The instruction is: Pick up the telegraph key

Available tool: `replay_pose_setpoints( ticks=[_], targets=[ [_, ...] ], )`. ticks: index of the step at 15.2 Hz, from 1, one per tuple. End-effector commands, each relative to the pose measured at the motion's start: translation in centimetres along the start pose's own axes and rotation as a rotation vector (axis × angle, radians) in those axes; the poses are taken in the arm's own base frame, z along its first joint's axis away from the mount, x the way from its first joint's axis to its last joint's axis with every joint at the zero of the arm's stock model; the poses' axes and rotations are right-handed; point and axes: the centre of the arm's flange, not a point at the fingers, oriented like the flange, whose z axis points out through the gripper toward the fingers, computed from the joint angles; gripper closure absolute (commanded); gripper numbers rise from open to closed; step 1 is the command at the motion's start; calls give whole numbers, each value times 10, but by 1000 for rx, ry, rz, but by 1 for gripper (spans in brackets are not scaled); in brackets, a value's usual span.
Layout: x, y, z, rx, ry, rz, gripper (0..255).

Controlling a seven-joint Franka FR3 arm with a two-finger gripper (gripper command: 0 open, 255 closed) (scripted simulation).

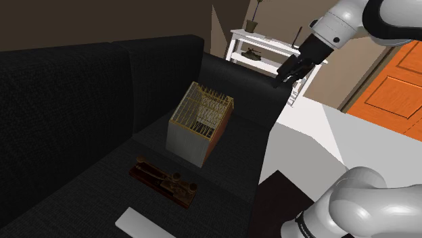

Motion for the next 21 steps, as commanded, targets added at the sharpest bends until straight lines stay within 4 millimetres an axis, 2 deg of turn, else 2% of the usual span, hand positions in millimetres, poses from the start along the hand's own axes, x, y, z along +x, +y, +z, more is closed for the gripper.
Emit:
replay_pose_setpoints(
  ticks=[1, 11, 21],
  targets=[
    [0, 0, 0, 0, 0, 0, 0],
    [29, -90, 100, -25, -79, -102, 0],
    [41, -179, 203, -51, -158, -203, 0]
  ],
)
